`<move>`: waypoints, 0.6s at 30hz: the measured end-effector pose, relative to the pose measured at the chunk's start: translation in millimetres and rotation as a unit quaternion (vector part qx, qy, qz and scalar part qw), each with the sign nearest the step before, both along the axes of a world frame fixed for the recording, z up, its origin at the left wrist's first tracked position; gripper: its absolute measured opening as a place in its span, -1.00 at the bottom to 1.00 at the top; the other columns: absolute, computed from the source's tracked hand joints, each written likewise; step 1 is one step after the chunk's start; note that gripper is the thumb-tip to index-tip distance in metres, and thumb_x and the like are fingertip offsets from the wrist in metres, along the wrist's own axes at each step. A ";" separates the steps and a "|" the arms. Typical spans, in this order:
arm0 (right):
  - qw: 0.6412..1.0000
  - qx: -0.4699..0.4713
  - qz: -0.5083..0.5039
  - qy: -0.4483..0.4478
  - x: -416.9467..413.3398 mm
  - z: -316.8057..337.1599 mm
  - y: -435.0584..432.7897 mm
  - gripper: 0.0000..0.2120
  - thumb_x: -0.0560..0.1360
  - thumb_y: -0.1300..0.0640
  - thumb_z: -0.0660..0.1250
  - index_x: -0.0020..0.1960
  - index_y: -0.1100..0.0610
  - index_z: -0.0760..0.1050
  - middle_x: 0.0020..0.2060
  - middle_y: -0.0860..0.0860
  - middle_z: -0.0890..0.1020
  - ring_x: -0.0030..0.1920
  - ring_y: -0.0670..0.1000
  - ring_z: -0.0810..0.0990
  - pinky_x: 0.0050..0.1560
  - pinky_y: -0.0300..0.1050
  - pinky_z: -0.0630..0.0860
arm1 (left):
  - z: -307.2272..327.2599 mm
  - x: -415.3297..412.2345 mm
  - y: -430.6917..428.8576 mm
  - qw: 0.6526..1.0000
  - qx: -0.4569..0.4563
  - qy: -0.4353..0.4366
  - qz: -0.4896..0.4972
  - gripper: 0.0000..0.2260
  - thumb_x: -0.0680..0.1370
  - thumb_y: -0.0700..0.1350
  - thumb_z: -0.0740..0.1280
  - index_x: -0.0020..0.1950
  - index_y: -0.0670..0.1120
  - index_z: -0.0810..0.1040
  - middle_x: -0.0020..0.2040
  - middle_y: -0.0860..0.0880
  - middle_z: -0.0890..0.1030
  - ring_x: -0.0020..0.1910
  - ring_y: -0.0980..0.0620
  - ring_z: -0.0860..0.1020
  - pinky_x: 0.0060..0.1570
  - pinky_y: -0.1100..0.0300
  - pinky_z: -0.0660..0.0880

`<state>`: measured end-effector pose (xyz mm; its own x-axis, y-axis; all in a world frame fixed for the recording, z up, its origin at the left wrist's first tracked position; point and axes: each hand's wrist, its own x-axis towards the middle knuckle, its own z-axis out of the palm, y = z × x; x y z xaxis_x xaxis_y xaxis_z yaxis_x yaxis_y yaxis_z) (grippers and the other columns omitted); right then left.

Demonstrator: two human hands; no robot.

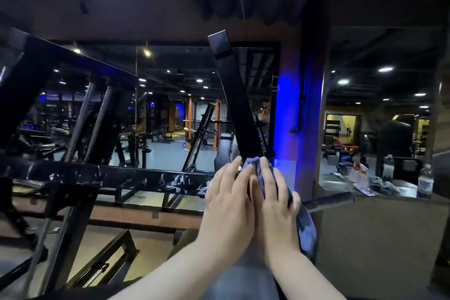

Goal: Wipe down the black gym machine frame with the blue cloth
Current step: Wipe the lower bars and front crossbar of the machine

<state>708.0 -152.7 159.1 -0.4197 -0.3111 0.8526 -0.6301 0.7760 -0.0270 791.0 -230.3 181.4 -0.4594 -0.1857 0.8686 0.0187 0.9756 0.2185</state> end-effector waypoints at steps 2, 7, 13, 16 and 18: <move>0.999 0.016 0.030 0.016 -7.2 8.6 0.4 -0.47 0.53 -0.04 0.17 0.49 0.00 0.38 0.62 0.03 0.22 0.49 0.14 0.35 0.20 0.28 0.41 | -5.7 2.2 4.2 0.999 0.029 0.020 -0.016 -0.54 0.58 -0.06 0.04 0.48 0.07 0.37 0.49 0.03 0.36 0.48 -0.01 0.29 0.48 0.07 0.16; 0.994 0.004 0.106 0.020 -22.0 82.6 -19.9 -0.39 0.47 0.04 0.44 0.50 -0.03 0.38 0.61 0.00 0.16 0.48 0.09 0.24 0.20 0.30 0.45 | 16.9 -11.3 4.2 0.985 0.116 0.086 -0.090 -0.47 0.53 -0.04 0.02 0.49 -0.01 0.41 0.48 0.13 0.34 0.49 0.18 0.22 0.50 0.14 0.18; 0.972 -0.021 0.229 -0.054 -25.5 123.4 -24.2 -0.40 0.66 -0.10 -0.01 0.65 -0.20 -0.14 0.58 -0.29 -0.33 0.58 -0.20 -0.24 0.53 0.11 -0.02 | 86.6 -20.9 -7.3 0.949 0.216 0.125 -0.191 -0.56 0.62 -0.26 0.11 0.31 0.24 0.44 0.24 0.42 0.47 0.33 0.33 0.39 0.37 0.34 0.29; 0.927 -0.068 0.363 -0.064 -16.4 110.4 -10.6 -0.23 0.63 0.02 0.18 0.60 -0.33 -0.25 0.59 -0.32 -0.26 0.60 -0.23 -0.20 0.56 -0.04 -0.15 | 99.6 -25.4 -6.3 0.939 0.251 0.103 -0.211 -0.68 0.67 -0.09 0.11 0.31 0.27 0.46 0.24 0.31 0.46 0.34 0.34 0.35 0.38 0.30 0.26; 0.924 -0.084 0.372 -0.024 -18.6 97.4 -4.6 -0.09 0.59 0.10 0.36 0.60 -0.32 -0.22 0.62 -0.26 -0.20 0.62 -0.20 -0.06 0.55 -0.08 -0.01 | 96.7 -30.6 -3.3 0.952 0.227 0.070 -0.192 -0.63 0.66 -0.02 0.10 0.45 0.15 0.43 0.35 0.23 0.36 0.44 0.28 0.24 0.45 0.29 0.17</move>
<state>689.4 -157.4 256.5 -0.1806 -0.3942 0.9011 -0.9827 0.1111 -0.1484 760.4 -233.5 278.1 -0.4551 -0.3987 0.7962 0.4143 0.6967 0.5856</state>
